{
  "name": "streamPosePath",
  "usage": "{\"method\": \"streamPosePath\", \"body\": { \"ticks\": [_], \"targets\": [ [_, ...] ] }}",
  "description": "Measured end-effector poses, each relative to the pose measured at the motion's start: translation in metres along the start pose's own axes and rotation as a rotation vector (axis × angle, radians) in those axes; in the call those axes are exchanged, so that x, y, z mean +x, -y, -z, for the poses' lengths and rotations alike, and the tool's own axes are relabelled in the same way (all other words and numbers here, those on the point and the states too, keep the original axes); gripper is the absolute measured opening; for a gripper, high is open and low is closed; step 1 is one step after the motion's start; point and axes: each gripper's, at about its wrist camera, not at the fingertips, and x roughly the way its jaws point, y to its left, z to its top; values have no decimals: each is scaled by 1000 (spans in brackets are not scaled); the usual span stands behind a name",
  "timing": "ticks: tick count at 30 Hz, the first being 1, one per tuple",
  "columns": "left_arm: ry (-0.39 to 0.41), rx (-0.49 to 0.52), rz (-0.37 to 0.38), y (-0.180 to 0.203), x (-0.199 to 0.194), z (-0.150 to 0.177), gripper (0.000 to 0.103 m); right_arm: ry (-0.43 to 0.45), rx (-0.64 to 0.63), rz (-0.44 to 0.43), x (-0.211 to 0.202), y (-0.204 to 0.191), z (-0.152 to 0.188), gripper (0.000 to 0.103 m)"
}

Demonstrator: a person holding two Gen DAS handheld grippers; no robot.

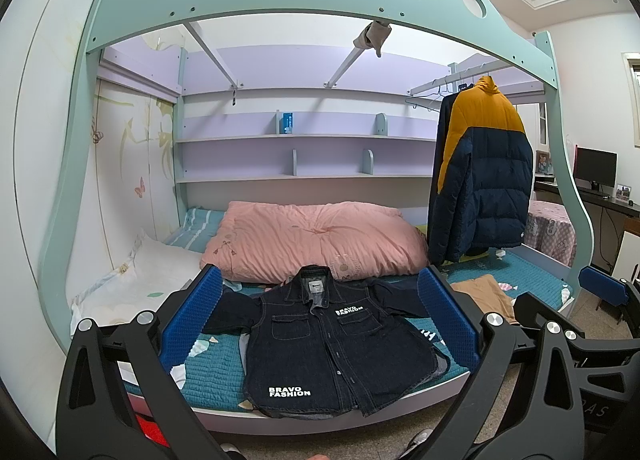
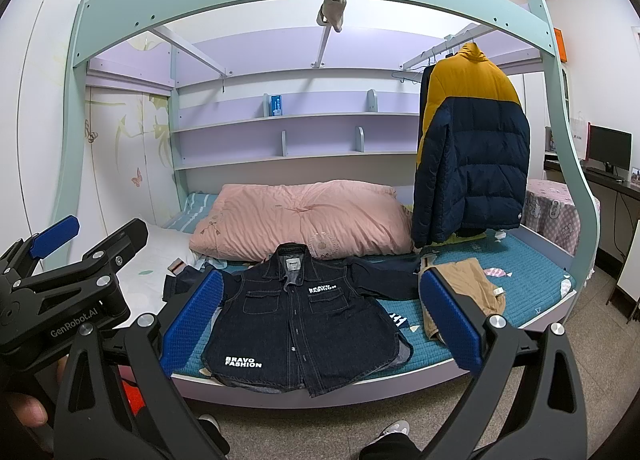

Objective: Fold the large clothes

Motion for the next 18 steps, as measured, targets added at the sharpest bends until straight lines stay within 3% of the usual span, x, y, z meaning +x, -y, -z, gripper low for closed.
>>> {"method": "streamPosePath", "body": {
  "ticks": [18],
  "targets": [
    [-7, 0, 0, 5, 1, 3, 98, -9, 1, 0, 3, 0, 0, 95]
  ]
}}
